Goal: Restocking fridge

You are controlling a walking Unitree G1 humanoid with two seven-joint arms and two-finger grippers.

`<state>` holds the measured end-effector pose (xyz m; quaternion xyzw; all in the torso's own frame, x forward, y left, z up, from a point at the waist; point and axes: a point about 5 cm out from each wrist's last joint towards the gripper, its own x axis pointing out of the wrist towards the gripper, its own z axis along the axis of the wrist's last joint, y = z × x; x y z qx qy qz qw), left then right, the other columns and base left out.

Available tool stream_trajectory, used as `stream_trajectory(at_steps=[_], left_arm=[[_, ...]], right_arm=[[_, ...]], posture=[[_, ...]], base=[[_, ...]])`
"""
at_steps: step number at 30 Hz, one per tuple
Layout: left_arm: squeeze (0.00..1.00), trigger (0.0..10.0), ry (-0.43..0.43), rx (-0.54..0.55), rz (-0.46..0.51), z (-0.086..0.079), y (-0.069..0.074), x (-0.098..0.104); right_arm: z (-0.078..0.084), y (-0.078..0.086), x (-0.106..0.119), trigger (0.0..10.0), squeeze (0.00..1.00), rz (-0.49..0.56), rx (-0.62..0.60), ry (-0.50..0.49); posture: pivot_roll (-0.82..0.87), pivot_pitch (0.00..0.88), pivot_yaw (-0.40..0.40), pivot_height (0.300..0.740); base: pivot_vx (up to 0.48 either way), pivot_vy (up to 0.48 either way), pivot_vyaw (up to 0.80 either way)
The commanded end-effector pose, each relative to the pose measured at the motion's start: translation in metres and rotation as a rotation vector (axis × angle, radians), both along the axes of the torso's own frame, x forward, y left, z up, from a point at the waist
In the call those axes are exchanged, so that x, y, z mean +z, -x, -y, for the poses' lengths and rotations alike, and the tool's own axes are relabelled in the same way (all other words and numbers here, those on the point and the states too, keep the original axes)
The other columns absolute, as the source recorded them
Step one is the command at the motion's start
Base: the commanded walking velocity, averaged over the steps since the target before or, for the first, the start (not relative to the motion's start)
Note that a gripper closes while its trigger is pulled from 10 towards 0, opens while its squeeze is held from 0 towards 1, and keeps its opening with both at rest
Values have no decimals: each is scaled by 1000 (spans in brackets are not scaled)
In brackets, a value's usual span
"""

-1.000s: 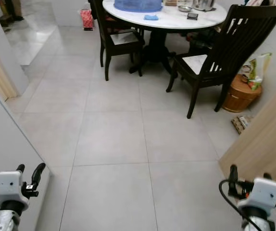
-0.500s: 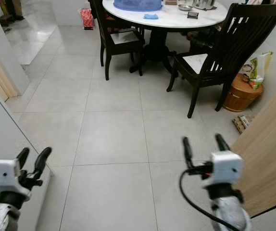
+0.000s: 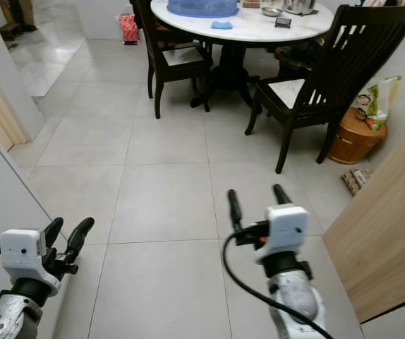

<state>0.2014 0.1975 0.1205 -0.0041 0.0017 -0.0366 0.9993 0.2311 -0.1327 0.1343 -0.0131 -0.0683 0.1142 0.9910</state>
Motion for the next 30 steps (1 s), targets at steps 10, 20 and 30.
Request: stream_trajectory(at_steps=[10,20,30], left_arm=[[0,10000,-59,-4,-63,-26,-48,-10],[0,10000,-7,115,-396,-46,-54,-87],[0,10000,-7,62,-624,-23,-38,-137]], right_arm=[[93,-19,0,10000,0,-32,-290,76],[107,-27,-25,10000,0,-119,-337,38],[81,-46,-120,10000,0,-543,-240,61]], posture=[[-181,0,-16,740],[-170,0,-31,740],[-74,0,-65,740]], base=[[0,0,0],[0,0,0],[0,0,0]])
